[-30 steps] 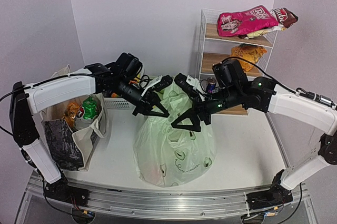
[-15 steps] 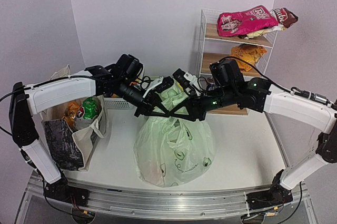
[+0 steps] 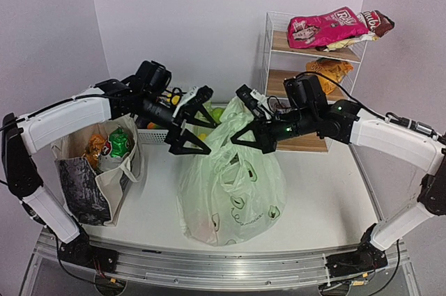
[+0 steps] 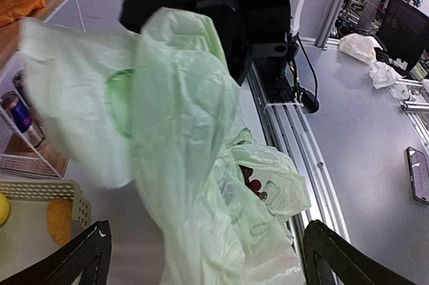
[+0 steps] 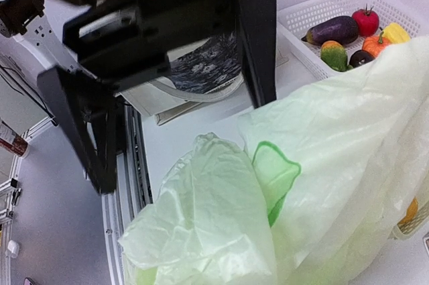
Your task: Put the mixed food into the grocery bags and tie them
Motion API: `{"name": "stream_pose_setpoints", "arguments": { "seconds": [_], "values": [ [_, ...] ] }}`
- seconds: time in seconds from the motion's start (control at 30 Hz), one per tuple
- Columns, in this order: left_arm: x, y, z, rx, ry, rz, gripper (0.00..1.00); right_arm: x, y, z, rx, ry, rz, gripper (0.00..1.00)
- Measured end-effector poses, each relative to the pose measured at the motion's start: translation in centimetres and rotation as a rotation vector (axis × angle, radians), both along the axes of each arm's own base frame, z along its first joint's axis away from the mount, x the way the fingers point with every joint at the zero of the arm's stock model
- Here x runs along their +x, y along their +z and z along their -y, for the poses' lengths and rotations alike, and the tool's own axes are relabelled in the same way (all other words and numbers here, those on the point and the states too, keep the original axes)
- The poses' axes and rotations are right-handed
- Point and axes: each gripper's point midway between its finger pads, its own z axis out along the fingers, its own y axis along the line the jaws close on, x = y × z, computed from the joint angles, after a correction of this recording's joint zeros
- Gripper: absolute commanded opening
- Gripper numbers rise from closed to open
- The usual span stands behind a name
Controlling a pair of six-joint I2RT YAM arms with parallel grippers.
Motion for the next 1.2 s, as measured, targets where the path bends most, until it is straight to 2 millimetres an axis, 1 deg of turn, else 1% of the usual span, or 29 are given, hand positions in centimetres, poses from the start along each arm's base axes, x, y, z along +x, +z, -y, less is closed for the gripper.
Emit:
{"name": "stream_pose_setpoints", "arguments": {
  "seconds": [0.07,0.13,0.2,0.3,0.4,0.5,0.53,0.57,0.67,0.7,0.73,0.77,0.9,0.97,1.13,1.2],
  "values": [
    [1.2,1.3,-1.0,-0.027,0.025,0.022,0.99,-0.1,0.0,0.0,0.002,0.013,0.006,0.00],
    [2.3,2.6,-1.4,-0.051,0.045,0.044,0.96,-0.6,-0.1,-0.1,0.005,0.049,0.020,0.00],
    [3.0,4.0,-1.2,-0.076,0.045,0.057,0.94,-0.9,-0.3,-0.1,0.007,0.077,0.027,0.00],
    [3.7,5.7,0.2,-0.109,0.027,0.044,0.91,-1.7,-0.5,-0.2,0.014,0.129,0.039,0.00],
    [4.4,6.0,1.9,-0.112,0.000,0.003,0.88,-2.1,-0.4,-0.3,0.025,0.164,0.055,0.00],
    [4.4,4.6,3.3,-0.082,-0.020,-0.052,0.82,-2.4,-0.3,-0.3,0.031,0.185,0.068,0.00],
    [4.1,4.0,3.6,-0.067,-0.029,-0.072,0.78,-2.4,-0.2,-0.4,0.033,0.191,0.070,0.00],
    [3.7,3.5,3.9,-0.054,-0.037,-0.088,0.69,-2.5,-0.2,-0.4,0.035,0.196,0.073,0.00],
    [2.7,2.8,4.5,-0.026,-0.052,-0.118,0.33,-2.6,-0.1,-0.4,0.038,0.205,0.076,0.01],
    [2.5,2.7,4.6,-0.023,-0.056,-0.121,0.18,-2.6,-0.1,-0.4,0.039,0.206,0.075,0.04],
    [2.4,2.8,4.6,-0.022,-0.058,-0.123,0.07,-2.6,-0.1,-0.4,0.039,0.205,0.073,0.05],
    [2.3,2.8,4.6,-0.022,-0.059,-0.122,0.01,-2.6,-0.1,-0.4,0.039,0.202,0.068,0.06],
    [2.3,3.0,4.5,-0.029,-0.059,-0.117,0.00,-2.0,-0.2,-0.1,0.041,0.160,0.023,0.06],
    [2.2,3.2,4.2,-0.038,-0.052,-0.091,0.00,-1.5,-0.6,0.2,0.037,0.120,-0.016,0.06],
    [1.2,3.7,2.3,-0.062,-0.022,0.018,0.00,0.2,-2.5,1.6,0.013,-0.022,-0.110,0.06],
    [0.8,3.9,2.0,-0.073,-0.021,0.072,0.00,0.7,-2.6,1.7,0.018,-0.058,-0.133,0.07]
  ]
}}
